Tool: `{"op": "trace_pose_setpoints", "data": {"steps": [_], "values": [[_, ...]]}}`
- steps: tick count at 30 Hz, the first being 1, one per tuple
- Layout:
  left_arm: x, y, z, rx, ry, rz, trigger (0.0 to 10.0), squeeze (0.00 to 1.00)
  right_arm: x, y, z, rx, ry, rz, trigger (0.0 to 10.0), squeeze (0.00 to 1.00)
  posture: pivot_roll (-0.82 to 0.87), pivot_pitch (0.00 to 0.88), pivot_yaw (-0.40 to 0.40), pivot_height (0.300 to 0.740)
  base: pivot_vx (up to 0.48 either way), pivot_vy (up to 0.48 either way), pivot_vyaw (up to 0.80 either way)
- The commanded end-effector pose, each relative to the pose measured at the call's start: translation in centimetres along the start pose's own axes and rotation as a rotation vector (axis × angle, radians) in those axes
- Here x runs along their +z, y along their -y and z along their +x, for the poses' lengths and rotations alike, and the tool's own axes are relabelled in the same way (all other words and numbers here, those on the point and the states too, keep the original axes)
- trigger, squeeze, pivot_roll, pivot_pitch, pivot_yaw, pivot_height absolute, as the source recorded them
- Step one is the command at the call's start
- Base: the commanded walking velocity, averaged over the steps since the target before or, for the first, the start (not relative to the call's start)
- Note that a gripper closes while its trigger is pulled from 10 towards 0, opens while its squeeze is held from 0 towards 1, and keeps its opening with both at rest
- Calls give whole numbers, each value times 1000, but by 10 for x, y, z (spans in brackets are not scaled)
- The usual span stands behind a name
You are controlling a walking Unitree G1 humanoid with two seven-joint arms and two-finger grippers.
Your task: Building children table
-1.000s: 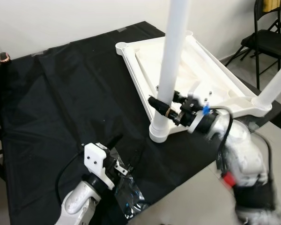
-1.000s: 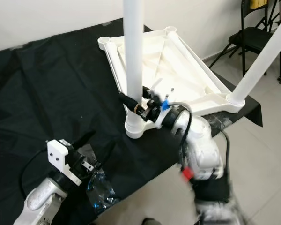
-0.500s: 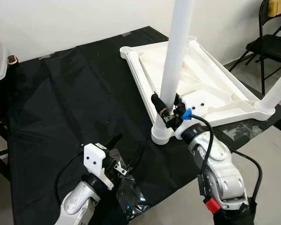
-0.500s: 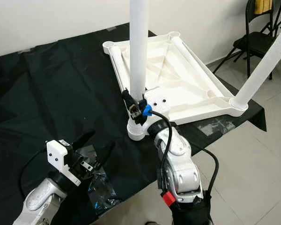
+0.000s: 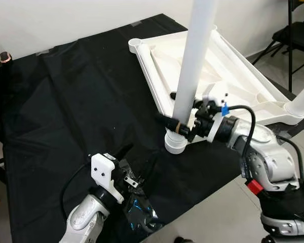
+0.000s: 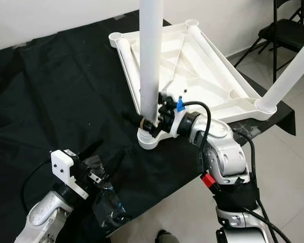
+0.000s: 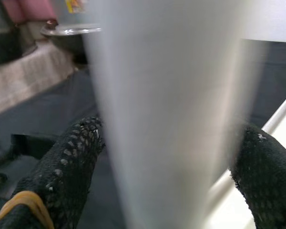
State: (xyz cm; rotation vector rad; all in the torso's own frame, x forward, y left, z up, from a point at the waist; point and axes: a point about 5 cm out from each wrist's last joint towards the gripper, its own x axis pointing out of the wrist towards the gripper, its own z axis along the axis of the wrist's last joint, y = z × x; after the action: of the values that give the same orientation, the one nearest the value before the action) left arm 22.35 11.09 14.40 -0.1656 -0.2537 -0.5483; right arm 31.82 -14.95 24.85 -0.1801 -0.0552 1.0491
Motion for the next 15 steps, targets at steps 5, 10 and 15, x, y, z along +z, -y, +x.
{"op": "trace_pose_setpoints", "data": {"steps": [5, 10, 15], "values": [[-4, 3, -6, 5, -26, -9, 10000, 0, 19, 23, -5, 140, 24, -43, 10000, 0, 26, 217, 9, 740, 0, 0, 0], [-4, 3, -7, 7, -27, -7, 10000, 0, 19, 26, -8, 223, 11, -28, 0, 0, 31, 217, 11, 740, 0, 0, 0], [-4, 3, -6, 8, -27, -6, 10000, 0, 16, 25, -12, 321, -30, -26, 0, 0, 26, 222, 12, 740, 0, 0, 0]]}}
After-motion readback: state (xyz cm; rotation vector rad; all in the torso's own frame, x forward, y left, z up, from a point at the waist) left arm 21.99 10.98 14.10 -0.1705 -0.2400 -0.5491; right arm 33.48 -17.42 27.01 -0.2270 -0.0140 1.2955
